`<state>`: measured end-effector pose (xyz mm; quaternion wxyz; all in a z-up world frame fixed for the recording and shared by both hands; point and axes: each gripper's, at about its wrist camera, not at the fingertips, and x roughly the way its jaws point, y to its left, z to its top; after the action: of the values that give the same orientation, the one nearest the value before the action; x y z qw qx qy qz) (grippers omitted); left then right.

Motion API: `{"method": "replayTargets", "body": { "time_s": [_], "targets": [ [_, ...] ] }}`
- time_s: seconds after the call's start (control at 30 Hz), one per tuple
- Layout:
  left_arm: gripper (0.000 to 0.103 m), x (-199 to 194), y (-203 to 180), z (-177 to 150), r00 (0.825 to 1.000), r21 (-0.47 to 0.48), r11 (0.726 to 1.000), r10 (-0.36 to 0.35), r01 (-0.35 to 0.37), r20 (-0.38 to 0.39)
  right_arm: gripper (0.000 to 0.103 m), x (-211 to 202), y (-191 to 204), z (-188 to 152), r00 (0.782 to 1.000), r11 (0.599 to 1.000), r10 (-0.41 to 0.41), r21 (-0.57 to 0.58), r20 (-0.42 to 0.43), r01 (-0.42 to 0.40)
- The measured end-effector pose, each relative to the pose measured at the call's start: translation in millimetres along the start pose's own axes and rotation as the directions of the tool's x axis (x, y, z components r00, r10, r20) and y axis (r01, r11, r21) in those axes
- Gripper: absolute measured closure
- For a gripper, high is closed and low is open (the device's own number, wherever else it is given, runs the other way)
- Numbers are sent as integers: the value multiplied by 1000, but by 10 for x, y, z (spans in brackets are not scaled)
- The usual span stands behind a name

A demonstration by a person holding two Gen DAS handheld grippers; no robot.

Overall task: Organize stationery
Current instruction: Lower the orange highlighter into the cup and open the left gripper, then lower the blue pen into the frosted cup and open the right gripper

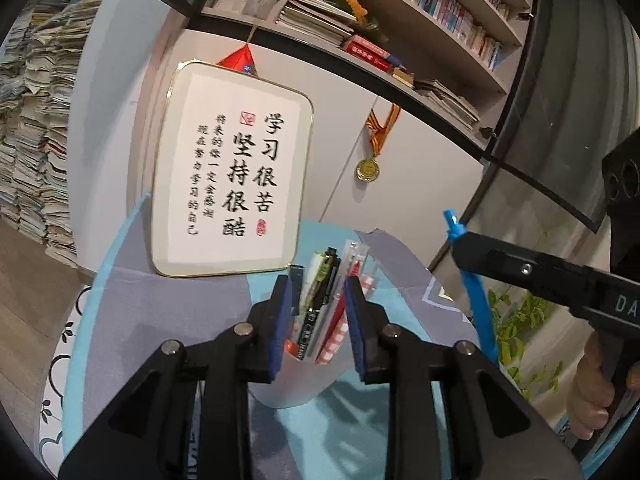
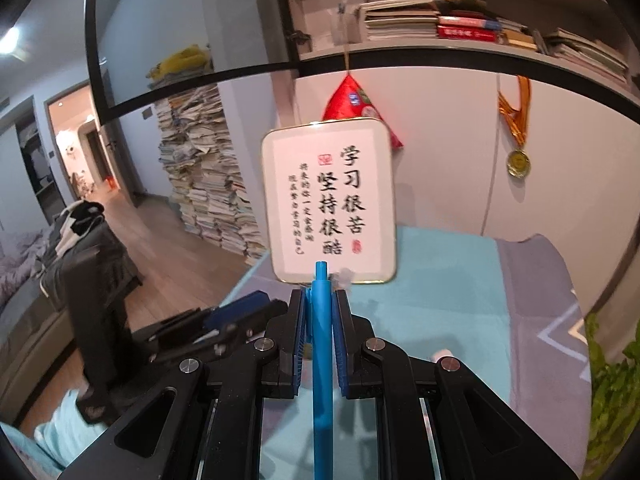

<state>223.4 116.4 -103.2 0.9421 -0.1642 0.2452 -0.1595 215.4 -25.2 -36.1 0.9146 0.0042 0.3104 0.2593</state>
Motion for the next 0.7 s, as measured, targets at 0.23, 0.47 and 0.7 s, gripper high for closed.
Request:
{"method": "replayTargets", "body": {
  "time_s": [0.23,0.47,0.7],
  "targets": [
    [78,-227,121,-108,998,-55,996,67,-67,11,89,110,26,175,998,1000,2,29,56,-4],
    [77,-218,94,-358,980,11,984,179,-179,-89,89,539,55,269,995,997,-44,70,91,38],
    [77,-271,139,-415,968,40,972,235,-232,-89,89,748,163,292,986,995,-99,41,132,94]
  ]
}}
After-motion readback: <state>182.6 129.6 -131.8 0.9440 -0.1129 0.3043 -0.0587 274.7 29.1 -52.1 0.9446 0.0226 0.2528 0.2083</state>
